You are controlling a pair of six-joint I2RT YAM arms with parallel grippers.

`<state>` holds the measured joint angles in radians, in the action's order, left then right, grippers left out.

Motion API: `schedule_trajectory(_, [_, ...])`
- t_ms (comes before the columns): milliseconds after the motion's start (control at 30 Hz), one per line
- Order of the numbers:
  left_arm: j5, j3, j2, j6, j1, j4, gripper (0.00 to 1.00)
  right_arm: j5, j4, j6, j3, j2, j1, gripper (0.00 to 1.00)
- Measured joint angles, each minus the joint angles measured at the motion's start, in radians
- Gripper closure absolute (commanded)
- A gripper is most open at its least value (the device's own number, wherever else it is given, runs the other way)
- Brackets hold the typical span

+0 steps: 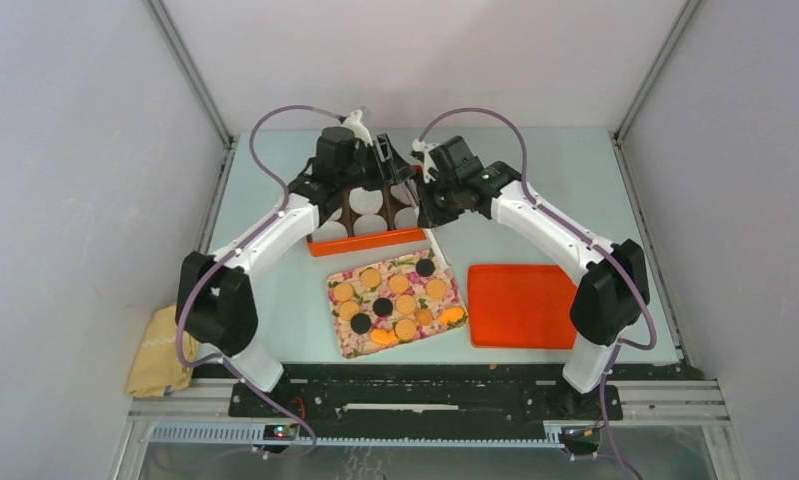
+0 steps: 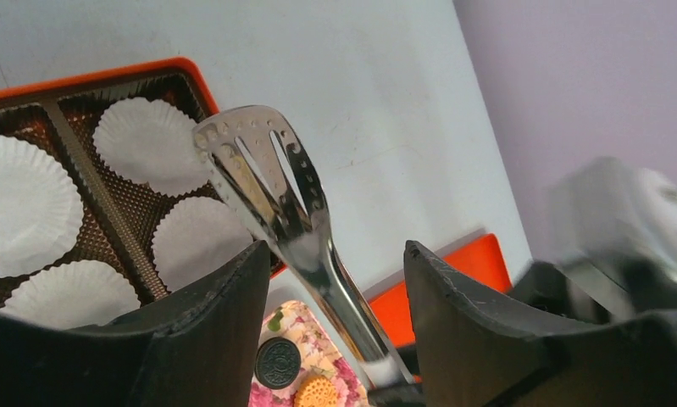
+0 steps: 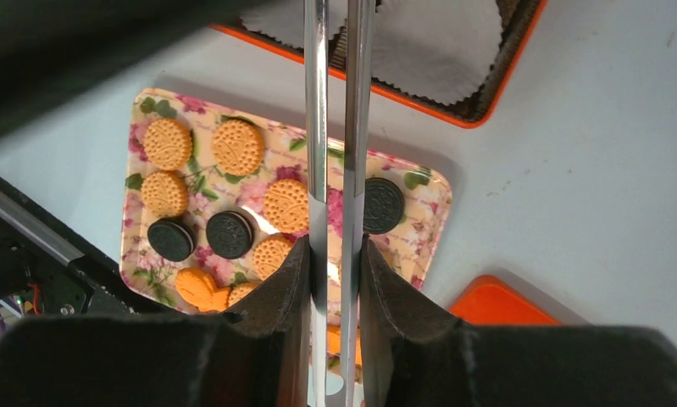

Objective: Pack the cookies

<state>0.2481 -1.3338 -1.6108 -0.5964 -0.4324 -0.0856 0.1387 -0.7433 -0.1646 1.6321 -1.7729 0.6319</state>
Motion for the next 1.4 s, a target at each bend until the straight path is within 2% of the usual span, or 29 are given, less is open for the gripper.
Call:
schedule_trajectory(333, [-0.009,0.0,-0.117,0.001,-0.011,-0.011,0.37,-0.109,-0.053,0.0,0.055,0.007,0.046,0.84])
schedule_trajectory(700, [-0.013,0.096,-0.107,0.003,-0.022,0.043,0.38,-0.209,-0.098,0.002,0.131,0.064,0.065,0.82])
schedule_trajectory(933, [-0.043,0.155,-0.044,0.013,-0.023,0.035,0.37,-0.221,-0.112,0.003,0.131,0.064,0.087,0.81])
schedule_trajectory(1167, [-0.111,0.118,0.042,0.074,-0.023,-0.077,0.36,-0.287,-0.109,0.007,0.126,0.083,0.101,0.82])
schedule_trajectory(1400, [-0.145,0.1,0.112,0.08,-0.023,-0.097,0.36,-0.32,-0.108,0.007,0.103,0.167,0.101,0.82])
